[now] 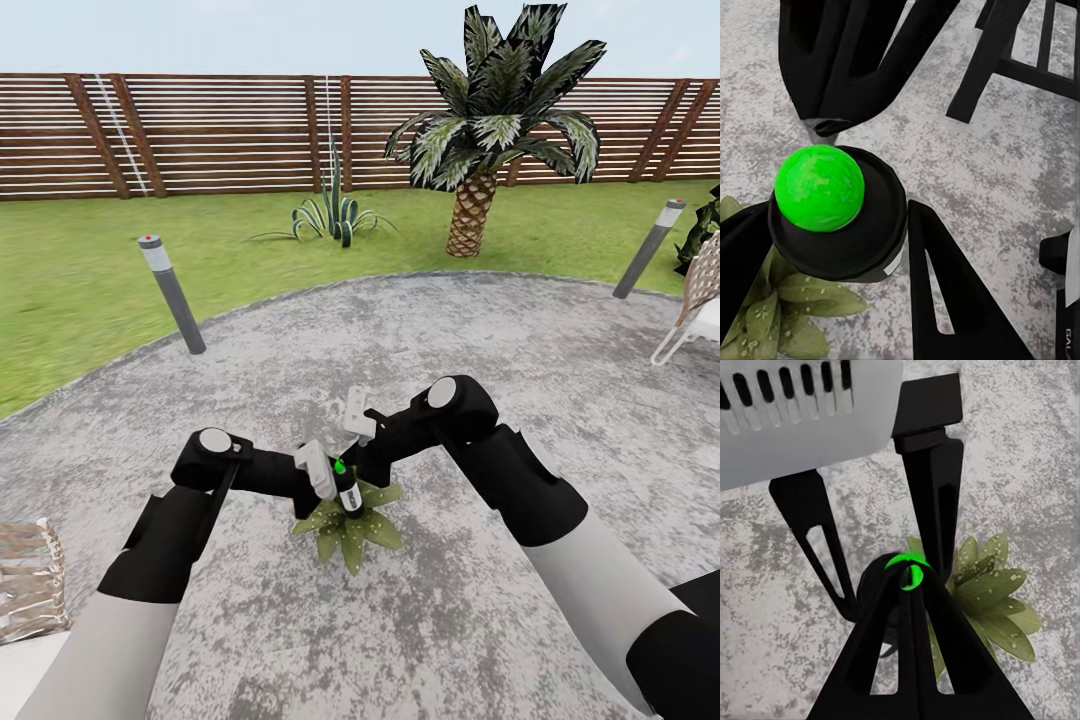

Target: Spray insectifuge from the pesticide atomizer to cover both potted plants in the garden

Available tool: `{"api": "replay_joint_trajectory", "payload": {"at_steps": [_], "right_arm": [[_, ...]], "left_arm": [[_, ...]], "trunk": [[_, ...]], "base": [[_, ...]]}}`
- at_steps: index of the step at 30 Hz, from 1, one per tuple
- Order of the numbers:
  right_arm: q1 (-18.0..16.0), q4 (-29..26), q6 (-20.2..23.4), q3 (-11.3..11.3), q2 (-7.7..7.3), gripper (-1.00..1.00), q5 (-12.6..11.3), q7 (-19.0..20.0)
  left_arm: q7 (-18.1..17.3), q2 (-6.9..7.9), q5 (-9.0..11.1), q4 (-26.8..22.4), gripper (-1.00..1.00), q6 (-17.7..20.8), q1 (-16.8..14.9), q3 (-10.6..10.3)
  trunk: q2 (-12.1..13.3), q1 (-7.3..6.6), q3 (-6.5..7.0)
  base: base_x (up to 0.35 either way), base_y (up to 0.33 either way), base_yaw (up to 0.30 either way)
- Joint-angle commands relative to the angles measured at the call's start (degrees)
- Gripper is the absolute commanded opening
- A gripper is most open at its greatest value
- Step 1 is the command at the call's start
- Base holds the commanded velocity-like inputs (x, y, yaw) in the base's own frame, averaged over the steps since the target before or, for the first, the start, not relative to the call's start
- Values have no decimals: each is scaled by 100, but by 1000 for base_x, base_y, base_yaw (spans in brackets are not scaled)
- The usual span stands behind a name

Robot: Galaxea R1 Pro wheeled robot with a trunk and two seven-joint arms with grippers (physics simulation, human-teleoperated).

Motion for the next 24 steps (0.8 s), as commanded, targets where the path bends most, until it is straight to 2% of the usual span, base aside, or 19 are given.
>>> {"api": "replay_joint_trajectory", "payload": {"at_steps": [1,24], "right_arm": [[-6,-9,44,6,-2,-100,39,36],[-5,-9,44,6,-18,-100,47,36]], "left_arm": [[-42,-3,-38,-6,-100,60,-5,-4],[-43,1,0,-15,-100,209,-48,-16]], "trunk": [[-2,0,-5],[-2,0,-5]], "base": [[0,0,0],[0,0,0]]}}
